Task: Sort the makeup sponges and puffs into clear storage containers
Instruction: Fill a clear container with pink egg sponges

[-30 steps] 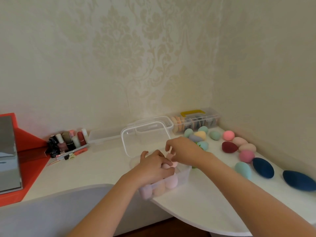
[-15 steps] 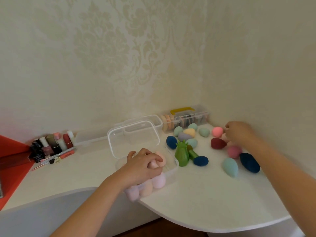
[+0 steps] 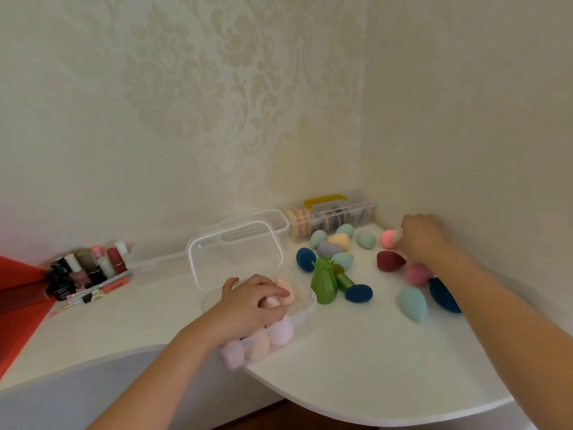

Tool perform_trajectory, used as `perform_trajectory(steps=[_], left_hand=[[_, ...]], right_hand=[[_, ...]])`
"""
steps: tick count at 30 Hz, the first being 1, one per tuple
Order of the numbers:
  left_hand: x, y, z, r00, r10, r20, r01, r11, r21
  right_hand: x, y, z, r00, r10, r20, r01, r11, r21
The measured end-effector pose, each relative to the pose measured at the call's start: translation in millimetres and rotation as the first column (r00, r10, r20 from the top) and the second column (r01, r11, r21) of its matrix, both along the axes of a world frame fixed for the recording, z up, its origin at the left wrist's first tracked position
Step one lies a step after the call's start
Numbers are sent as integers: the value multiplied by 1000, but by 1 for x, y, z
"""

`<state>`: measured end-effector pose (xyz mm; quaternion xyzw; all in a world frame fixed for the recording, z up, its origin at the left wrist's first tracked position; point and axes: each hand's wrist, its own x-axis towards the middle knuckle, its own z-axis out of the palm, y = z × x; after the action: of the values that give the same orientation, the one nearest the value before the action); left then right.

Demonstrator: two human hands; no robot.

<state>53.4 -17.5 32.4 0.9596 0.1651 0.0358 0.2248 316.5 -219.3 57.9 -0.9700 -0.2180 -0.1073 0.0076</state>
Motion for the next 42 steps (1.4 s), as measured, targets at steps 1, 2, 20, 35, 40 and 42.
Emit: perform_trajectory(steps=[1, 2, 20, 35, 40, 42], left_hand=[[0, 0, 0, 1000, 2, 2, -2, 1000, 1], [0, 0, 0, 1000, 2, 4, -2, 1000, 0], [-3, 2, 1, 1000, -30, 1, 30, 999, 15], [-2, 2, -1, 995, -25, 100, 30, 998, -51], [-3, 6, -1, 992, -106, 74, 108, 994, -17], [-2, 7, -3, 990, -120, 69, 120, 993, 0]], right_hand=[[-3, 1, 7, 1000, 0, -23, 4, 990, 139], [-7, 4, 14, 999, 21, -50, -7, 961, 275], [-152, 66, 35, 625, 743, -240, -725, 667, 174], [-159, 99, -1, 747, 646, -155, -660, 748, -66], [-157, 104, -2, 740, 655, -155, -668, 742, -57], [-154, 103, -2, 725, 672, -153, -683, 730, -33]])
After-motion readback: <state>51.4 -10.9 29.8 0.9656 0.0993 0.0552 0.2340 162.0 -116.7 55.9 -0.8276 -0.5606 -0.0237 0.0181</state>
